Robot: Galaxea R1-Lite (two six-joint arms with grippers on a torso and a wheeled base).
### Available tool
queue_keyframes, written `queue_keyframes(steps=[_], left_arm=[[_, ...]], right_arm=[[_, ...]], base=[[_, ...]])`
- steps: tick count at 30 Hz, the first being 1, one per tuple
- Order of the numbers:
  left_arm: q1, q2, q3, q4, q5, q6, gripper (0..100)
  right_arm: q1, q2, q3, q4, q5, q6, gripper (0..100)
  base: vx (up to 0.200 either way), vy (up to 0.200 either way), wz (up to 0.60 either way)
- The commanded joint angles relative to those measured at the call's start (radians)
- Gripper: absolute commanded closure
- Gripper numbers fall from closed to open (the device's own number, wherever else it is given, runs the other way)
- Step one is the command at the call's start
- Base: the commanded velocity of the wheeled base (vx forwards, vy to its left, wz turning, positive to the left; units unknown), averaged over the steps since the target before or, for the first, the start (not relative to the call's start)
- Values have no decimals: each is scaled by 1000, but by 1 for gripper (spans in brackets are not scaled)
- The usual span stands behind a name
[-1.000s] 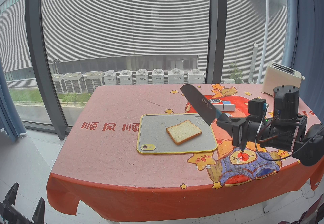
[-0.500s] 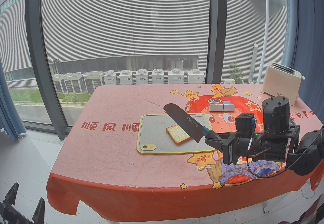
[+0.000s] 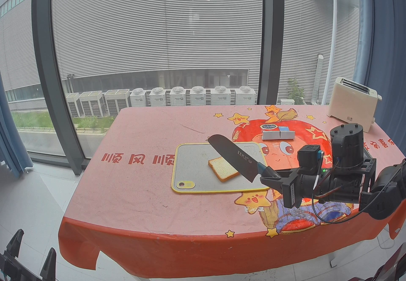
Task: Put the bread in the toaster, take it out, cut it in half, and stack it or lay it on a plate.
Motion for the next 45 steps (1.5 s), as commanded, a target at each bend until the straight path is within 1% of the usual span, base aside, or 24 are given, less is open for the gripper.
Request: queue_keyframes(steps=[1, 3, 4, 6, 8, 12, 14, 17, 19, 21, 22, 23, 28, 31, 32, 38, 43, 44, 45], left_arm=[[0, -5, 15, 0, 2, -3, 0], [0, -5, 15, 0, 8, -4, 0], [0, -5, 15, 0, 28, -3, 0], [0, -5, 15, 0, 48, -6, 0], [0, -5, 15, 0, 48, -7, 0], [0, -5, 15, 0, 48, -6, 0], [0, -5, 15, 0, 48, -6, 0], [0, -5, 15, -2, 45, -6, 0], [0, -5, 15, -2, 45, -6, 0], [0, -5, 15, -2, 45, -6, 0], [0, -5, 15, -2, 45, -6, 0], [0, -5, 16, -2, 46, -6, 0], [0, -5, 15, 0, 45, -6, 0], [0, -5, 15, 0, 45, -6, 0], [0, -5, 15, -2, 45, -6, 0], [0, -4, 16, -2, 46, -6, 0], [0, -5, 15, 0, 49, -6, 0], [0, -5, 15, 0, 49, -6, 100], [0, -4, 16, -2, 49, -6, 100]], right_arm=[[5, -34, 15, 8, 0, -2, 100], [19, -48, 30, 8, 0, -2, 100], [25, -58, 45, 6, 0, -6, 100], [26, -75, 61, 1, -2, -12, 100], [26, -88, 67, 8, -9, -12, 100], [25, -91, 77, -2, -48, -14, 100], [26, -92, 82, 0, -54, -14, 100], [31, -92, 96, -2, -54, -14, 100], [66, -91, 105, -3, -57, -12, 100], [66, -91, 105, -3, -57, -12, 100], [74, -83, 105, -5, -83, -12, 100], [75, -81, 104, -5, -95, -12, 100], [83, -86, 116, -5, -109, -12, 100], [86, -86, 119, -5, -124, -12, 100], [86, -83, 122, -5, -138, -12, 100], [112, -91, 148, -8, -140, -12, 100], [108, -92, 151, -6, -141, -14, 100], [109, -91, 153, -8, -141, -14, 100], [112, -92, 153, -6, -141, -14, 100]], base=[[0, 0, 0], [200, 0, 0], [200, 0, 0], [200, 0, 0], [200, 0, 0], [200, 0, 0], [200, 0, 0], [0, 0, 0], [0, 0, 0], [0, 0, 0], [0, 0, 0], [0, 0, 0], [0, 0, 0], [0, 0, 0], [0, 0, 0], [0, 0, 0], [0, 0, 0], [0, 0, 0], [0, 0, 0]])
